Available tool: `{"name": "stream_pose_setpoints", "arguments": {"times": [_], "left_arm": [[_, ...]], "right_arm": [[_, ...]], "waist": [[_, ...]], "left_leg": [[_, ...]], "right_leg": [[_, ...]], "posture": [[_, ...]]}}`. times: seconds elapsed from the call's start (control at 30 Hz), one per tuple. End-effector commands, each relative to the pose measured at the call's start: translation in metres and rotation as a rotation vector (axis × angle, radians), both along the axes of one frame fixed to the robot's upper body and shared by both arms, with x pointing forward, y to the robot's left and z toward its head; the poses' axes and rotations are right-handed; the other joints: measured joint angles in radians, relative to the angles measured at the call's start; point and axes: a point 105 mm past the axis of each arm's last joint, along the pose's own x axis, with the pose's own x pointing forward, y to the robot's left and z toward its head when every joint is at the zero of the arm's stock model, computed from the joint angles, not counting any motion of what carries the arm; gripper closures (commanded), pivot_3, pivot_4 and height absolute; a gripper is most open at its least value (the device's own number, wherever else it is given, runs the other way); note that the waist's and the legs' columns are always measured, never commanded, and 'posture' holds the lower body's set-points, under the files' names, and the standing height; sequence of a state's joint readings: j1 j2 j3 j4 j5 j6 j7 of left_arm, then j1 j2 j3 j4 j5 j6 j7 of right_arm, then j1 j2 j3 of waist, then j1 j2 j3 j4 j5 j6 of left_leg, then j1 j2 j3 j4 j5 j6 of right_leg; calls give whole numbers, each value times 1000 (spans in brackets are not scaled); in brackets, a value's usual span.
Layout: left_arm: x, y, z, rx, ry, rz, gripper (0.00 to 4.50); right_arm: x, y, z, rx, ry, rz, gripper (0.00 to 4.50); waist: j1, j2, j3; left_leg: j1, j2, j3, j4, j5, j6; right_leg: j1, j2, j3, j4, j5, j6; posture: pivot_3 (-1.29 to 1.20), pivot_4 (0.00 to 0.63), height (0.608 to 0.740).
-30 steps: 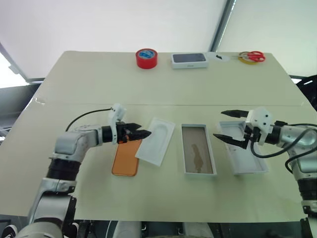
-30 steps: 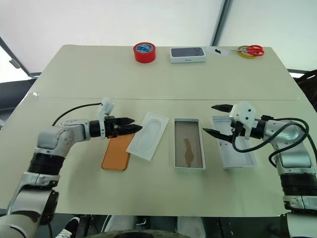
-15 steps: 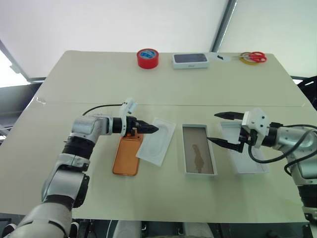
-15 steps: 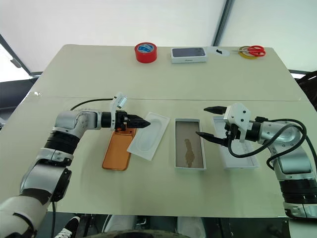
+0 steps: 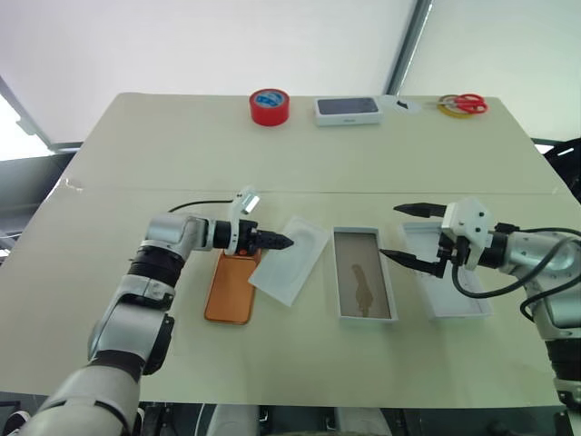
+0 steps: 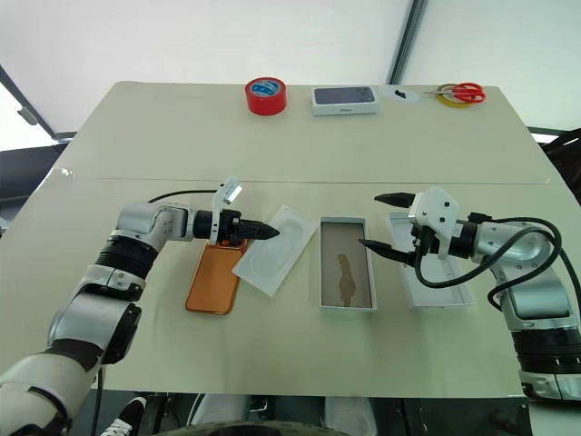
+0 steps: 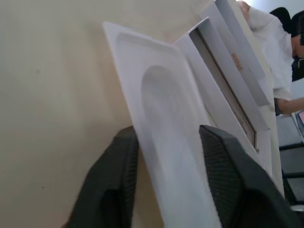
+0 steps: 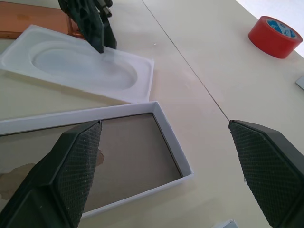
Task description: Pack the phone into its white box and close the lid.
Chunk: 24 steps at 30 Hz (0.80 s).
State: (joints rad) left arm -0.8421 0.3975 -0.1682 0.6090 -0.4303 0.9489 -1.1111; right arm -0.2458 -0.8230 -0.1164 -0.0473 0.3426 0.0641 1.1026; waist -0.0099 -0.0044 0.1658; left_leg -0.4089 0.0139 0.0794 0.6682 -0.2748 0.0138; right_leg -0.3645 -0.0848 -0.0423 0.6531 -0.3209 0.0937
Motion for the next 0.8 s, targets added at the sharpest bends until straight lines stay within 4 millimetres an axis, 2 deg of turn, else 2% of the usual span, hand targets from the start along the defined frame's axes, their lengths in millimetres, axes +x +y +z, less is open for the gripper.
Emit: {"name": "stream_pose_setpoints", "arguments": {"times": [0.03, 0.4, 0.53, 0.67, 0.8], "left_arm": [[0, 5, 1, -3, -16, 5, 3280], [-2, 7, -8, -26, 39, 27, 3280], [-3, 6, -11, -15, 53, 31, 4481], [-2, 6, -12, -10, 61, 40, 4481], [1, 5, 1, -82, 84, 63, 4481]], "right_arm": [[-2, 4, 14, -8, -61, 18, 0], [0, 6, 15, -15, -75, 22, 0], [0, 7, 18, -15, -82, 22, 0], [0, 8, 22, -16, -94, 25, 0], [0, 11, 22, -10, -92, 33, 0]], "waist": [[0, 0, 0], [0, 0, 0], [0, 0, 0], [1, 0, 0], [1, 0, 0]], "left_leg": [[0, 0, 0, 0, 0, 0], [0, 0, 0, 0, 0, 0], [0, 0, 0, 0, 0, 0], [0, 0, 0, 0, 0, 0], [0, 0, 0, 0, 0, 0]], "right_leg": [[0, 0, 0, 0, 0, 0], [0, 0, 0, 0, 0, 0], [0, 0, 0, 0, 0, 0], [0, 0, 0, 0, 0, 0], [0, 0, 0, 0, 0, 0]], "posture": [[0, 150, 730], [0, 150, 730], [0, 150, 730], [0, 150, 730], [0, 150, 730]]}}
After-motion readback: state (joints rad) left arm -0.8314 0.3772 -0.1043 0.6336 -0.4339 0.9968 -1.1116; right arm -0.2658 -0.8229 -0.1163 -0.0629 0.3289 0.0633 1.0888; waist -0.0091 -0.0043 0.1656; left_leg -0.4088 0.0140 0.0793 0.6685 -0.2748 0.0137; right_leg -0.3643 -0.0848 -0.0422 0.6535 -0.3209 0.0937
